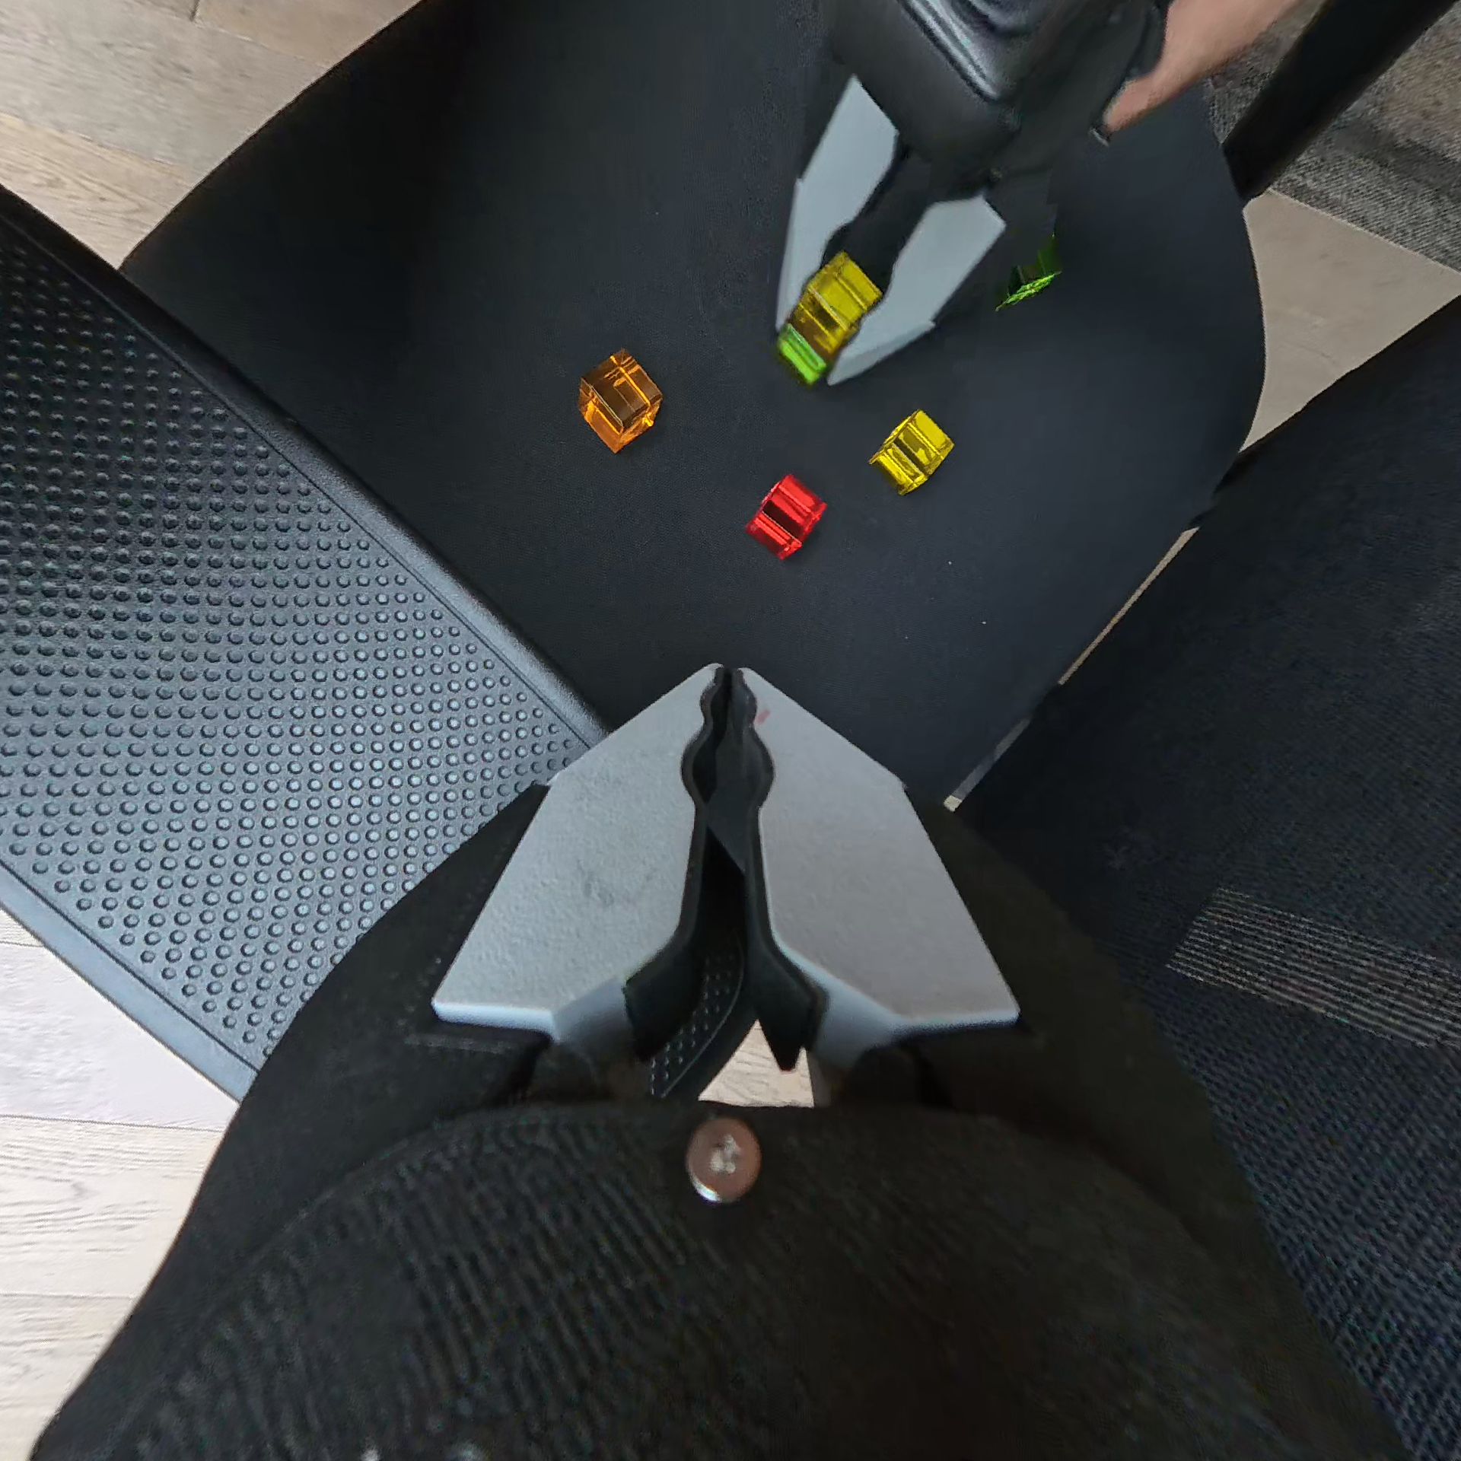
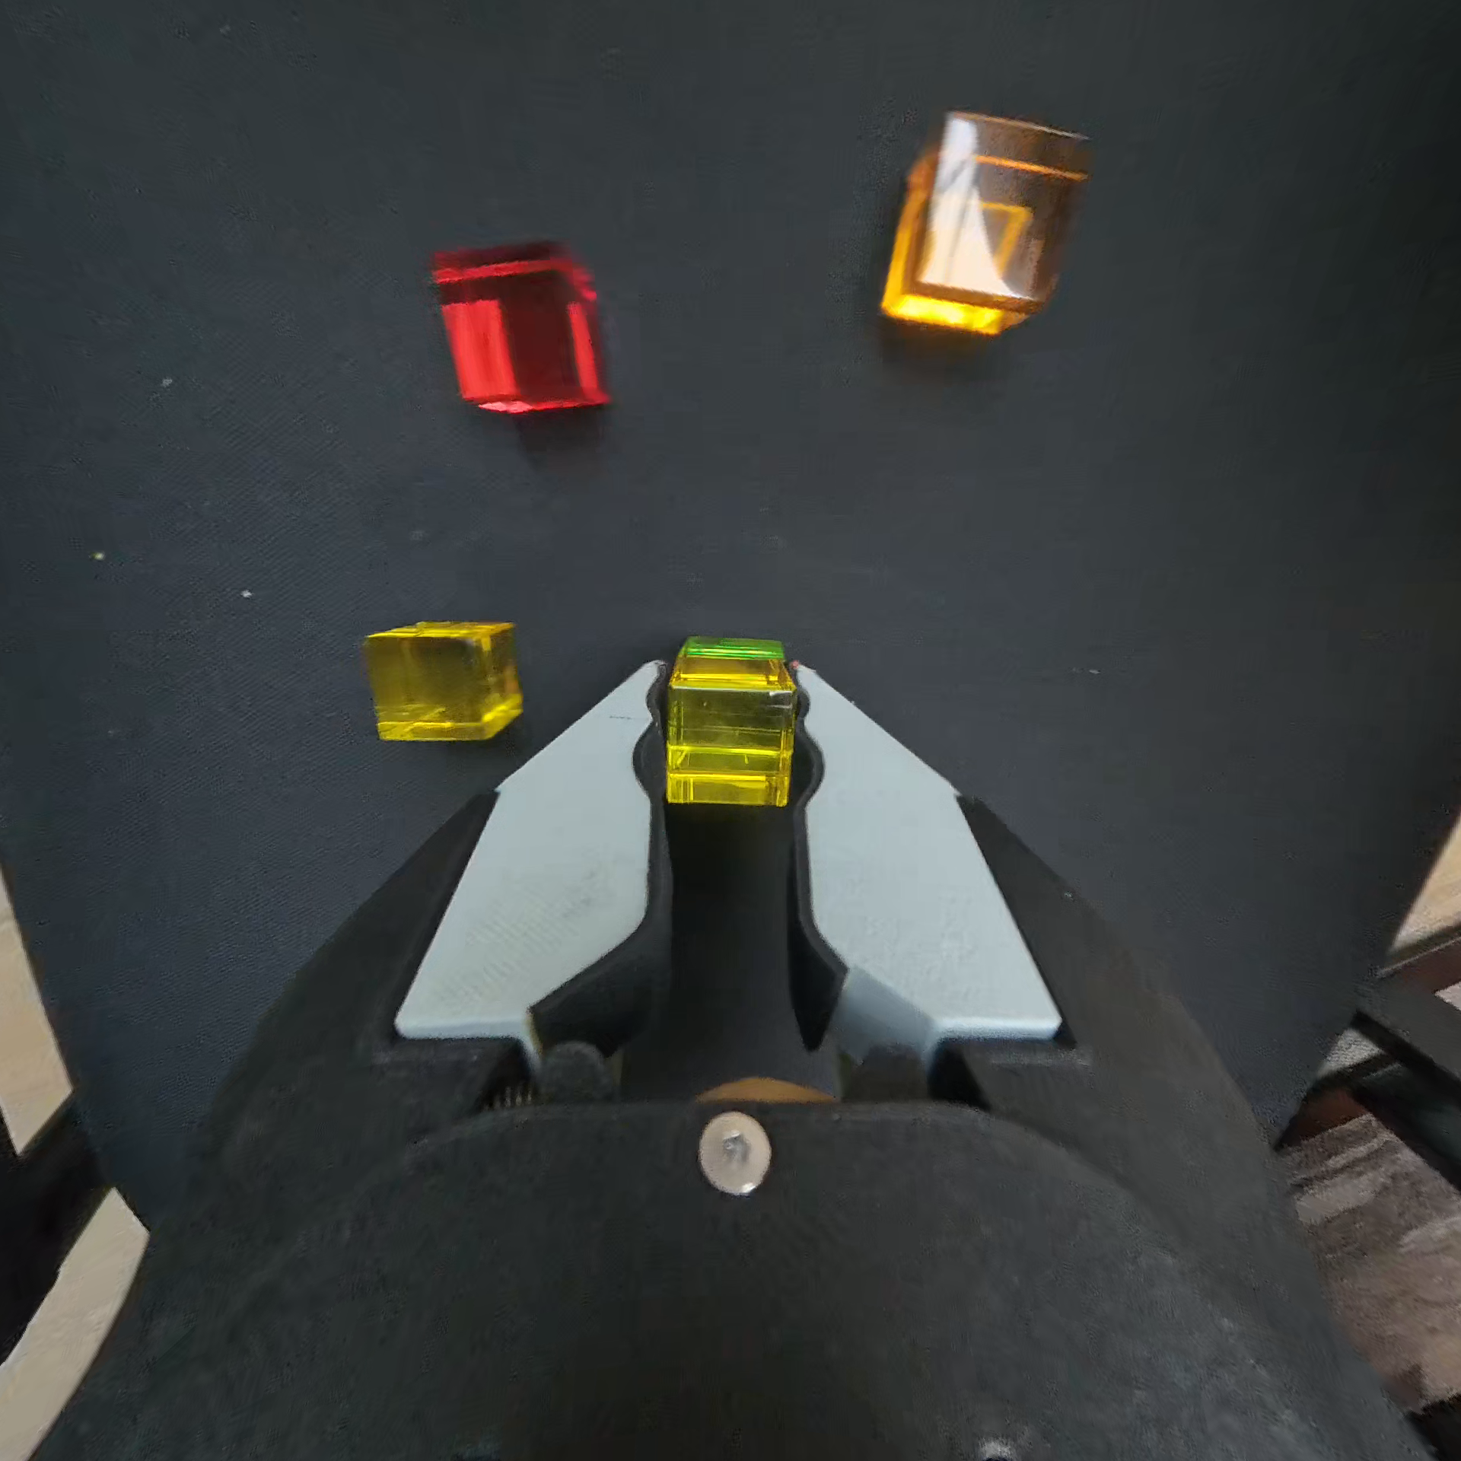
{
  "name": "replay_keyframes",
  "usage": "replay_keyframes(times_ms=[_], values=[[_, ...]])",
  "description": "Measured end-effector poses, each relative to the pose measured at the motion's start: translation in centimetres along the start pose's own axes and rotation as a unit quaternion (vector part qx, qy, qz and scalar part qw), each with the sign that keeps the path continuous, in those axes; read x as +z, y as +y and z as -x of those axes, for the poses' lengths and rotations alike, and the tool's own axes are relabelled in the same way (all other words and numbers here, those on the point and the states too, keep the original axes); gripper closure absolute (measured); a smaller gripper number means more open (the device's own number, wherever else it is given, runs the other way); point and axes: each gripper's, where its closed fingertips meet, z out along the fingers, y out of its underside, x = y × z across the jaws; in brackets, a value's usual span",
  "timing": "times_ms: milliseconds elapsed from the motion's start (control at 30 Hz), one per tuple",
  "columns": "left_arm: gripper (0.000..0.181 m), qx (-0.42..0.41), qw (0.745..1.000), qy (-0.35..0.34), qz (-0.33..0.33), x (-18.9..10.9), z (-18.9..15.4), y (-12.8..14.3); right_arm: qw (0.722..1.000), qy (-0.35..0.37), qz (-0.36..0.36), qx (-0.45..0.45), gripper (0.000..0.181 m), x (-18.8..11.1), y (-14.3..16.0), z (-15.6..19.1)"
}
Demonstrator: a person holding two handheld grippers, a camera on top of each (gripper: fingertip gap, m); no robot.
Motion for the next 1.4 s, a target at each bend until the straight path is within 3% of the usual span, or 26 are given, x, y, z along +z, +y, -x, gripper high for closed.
replay_keyframes(times_ms=[167, 267, 300, 533, 667, 833, 933, 1067, 1200, 1400], values=[[0.181, 0.001, 1.0, 0.0, 0.001, 0.0, 0.0, 0.0, 1.0, 0.0, -0.005, -0.008, 0.155, 0.2, -0.1, 1.6], [0.181, 0.0, 1.0, 0.001, 0.001, 0.0, 0.0, 0.0, 1.0, 0.003, 0.009, 0.011, 0.139, 0.4, 0.3, 1.3], [0.181, 0.0, 1.0, 0.001, 0.001, 0.0, 0.0, 0.0, 1.0, 0.0, 0.006, 0.014, 0.142, 0.2, 0.3, 1.3], [0.181, -0.001, 1.0, 0.001, 0.001, 0.0, 0.0, 0.0, 0.997, 0.011, -0.029, 0.071, 0.14, -3.4, 1.2, 1.6], [0.181, -0.003, 1.0, 0.002, -0.002, 0.0, 0.0, 0.0, 0.994, -0.004, -0.049, 0.097, 0.143, -4.9, 1.7, 3.8], [0.181, -0.005, 1.0, 0.001, -0.004, 0.0, 0.0, 0.0, 0.998, -0.016, -0.037, 0.041, 0.141, -2.9, 0.7, 7.2], [0.181, -0.002, 1.0, 0.001, 0.0, 0.1, 0.0, 0.0, 1.0, 0.002, -0.02, 0.019, 0.141, -0.9, 0.3, 7.3], [0.181, -0.002, 1.0, 0.001, 0.0, 0.1, 0.0, 0.0, 1.0, 0.009, 0.009, -0.005, 0.155, 0.8, 0.8, 7.5], [0.181, -0.003, 1.0, 0.002, -0.001, 0.1, 0.0, 0.0, 1.0, 0.018, -0.02, 0.011, 0.155, -1.6, 0.0, 7.3], [0.181, -0.008, 1.0, 0.005, -0.005, 0.0, 0.0, -0.1, 0.996, 0.07, -0.058, 0.016, 0.155, -6.3, -1.3, 4.1]])
